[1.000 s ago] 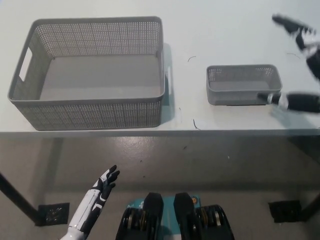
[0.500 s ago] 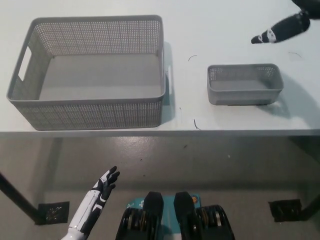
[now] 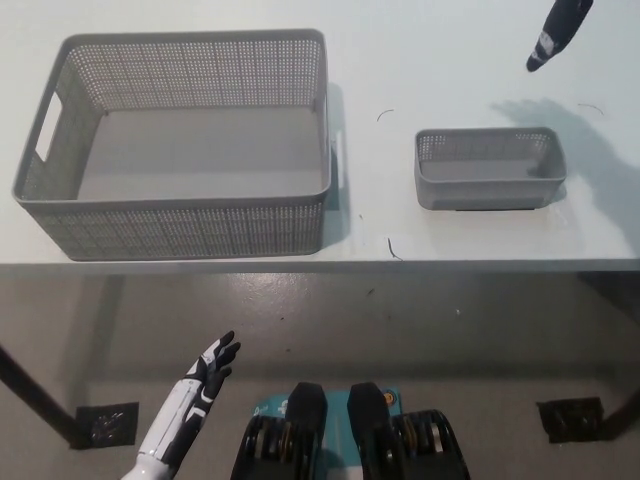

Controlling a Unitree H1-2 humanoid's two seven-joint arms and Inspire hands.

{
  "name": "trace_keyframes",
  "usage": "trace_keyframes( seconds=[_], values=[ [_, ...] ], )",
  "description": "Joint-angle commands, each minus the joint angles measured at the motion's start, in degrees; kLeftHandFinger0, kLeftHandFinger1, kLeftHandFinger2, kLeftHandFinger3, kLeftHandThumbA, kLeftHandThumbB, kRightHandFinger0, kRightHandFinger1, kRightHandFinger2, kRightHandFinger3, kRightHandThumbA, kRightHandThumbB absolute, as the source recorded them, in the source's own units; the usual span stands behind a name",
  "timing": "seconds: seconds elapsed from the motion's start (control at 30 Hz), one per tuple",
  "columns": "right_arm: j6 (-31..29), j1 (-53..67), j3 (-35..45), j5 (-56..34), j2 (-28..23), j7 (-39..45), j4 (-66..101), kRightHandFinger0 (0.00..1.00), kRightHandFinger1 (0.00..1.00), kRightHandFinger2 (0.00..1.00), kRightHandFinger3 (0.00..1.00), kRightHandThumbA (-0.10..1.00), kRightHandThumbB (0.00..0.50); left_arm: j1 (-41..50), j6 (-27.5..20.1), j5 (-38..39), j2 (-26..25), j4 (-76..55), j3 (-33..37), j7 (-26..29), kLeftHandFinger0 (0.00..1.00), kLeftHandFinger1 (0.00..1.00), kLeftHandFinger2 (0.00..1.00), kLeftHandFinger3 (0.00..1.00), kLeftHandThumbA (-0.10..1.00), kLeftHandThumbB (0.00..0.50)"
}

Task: Use the right hand to pick up a small rectangular container and put it into a bigger container on the left side

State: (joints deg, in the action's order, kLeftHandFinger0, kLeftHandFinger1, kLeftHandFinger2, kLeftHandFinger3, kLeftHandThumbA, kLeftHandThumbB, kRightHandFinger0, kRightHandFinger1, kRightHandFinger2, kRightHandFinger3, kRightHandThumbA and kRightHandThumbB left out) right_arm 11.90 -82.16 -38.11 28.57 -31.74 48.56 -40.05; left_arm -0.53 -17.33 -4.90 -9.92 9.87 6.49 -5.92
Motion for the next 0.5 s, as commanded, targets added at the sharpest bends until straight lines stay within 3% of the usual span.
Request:
trace_keyframes(
  seconds=[0.0, 0.1, 0.13, 0.27, 0.3, 0.4, 0.47],
  values=[
    [-3.67, -15.67, -3.3, 4.41, 3.14, 8.81, -13.76, 1.0, 1.0, 1.0, 1.0, 1.0, 0.338, -1.64, -0.72, 0.9, -1.18, -1.12, 0.14, -2.04, 1.0, 1.0, 1.0, 1.0, 1.0, 0.295],
    [-4.14, -16.78, -4.22, 4.47, 4.65, 7.78, -17.48, 1.0, 1.0, 1.0, 1.0, 1.0, 0.357, -1.62, -0.83, 0.85, -1.19, -1.18, 0.12, -2.15, 1.0, 1.0, 1.0, 1.0, 1.0, 0.294],
    [-4.9, -17.09, -4.01, 3.73, 5.62, 7.6, -19.72, 1.0, 1.0, 1.0, 1.0, 1.0, 0.326, -1.58, -0.71, 0.17, -1.28, -1.44, 0.23, -2.02, 1.0, 1.0, 1.0, 1.0, 1.0, 0.292],
    [-8.77, -18.13, -3.99, 3.17, 8.74, 4.61, -27.68, 1.0, 1.0, 1.0, 1.0, 1.0, 0.325, -1.69, -0.83, 0.09, -1.18, -1.27, 0.23, -2.22, 1.0, 1.0, 1.0, 1.0, 1.0, 0.293],
    [-8.03, -17.87, -3.86, 3.27, 9.33, 3.5, -28.19, 1.0, 1.0, 1.0, 1.0, 1.0, 0.349, -1.7, -0.98, 0.21, -1.16, -1.23, 0.22, -2.3, 1.0, 1.0, 1.0, 1.0, 1.0, 0.289],
    [-7.07, -17.68, -3.91, 3.78, 11.78, 2.23, -31.28, 1.0, 1.0, 1.0, 1.0, 1.0, 0.347, -1.69, -0.87, 0.02, -1.07, -1.31, 0.22, -2.34, 1.0, 1.0, 1.0, 1.0, 1.0, 0.29],
    [-5.74, -17.57, -4.5, 4.74, 13.01, 2.17, -32.7, 1.0, 1.0, 1.0, 1.0, 1.0, 0.394, -1.66, -0.8, -0.07, -1.11, -1.37, 0.28, -2.48, 1.0, 1.0, 1.0, 1.0, 1.0, 0.289]
  ],
)
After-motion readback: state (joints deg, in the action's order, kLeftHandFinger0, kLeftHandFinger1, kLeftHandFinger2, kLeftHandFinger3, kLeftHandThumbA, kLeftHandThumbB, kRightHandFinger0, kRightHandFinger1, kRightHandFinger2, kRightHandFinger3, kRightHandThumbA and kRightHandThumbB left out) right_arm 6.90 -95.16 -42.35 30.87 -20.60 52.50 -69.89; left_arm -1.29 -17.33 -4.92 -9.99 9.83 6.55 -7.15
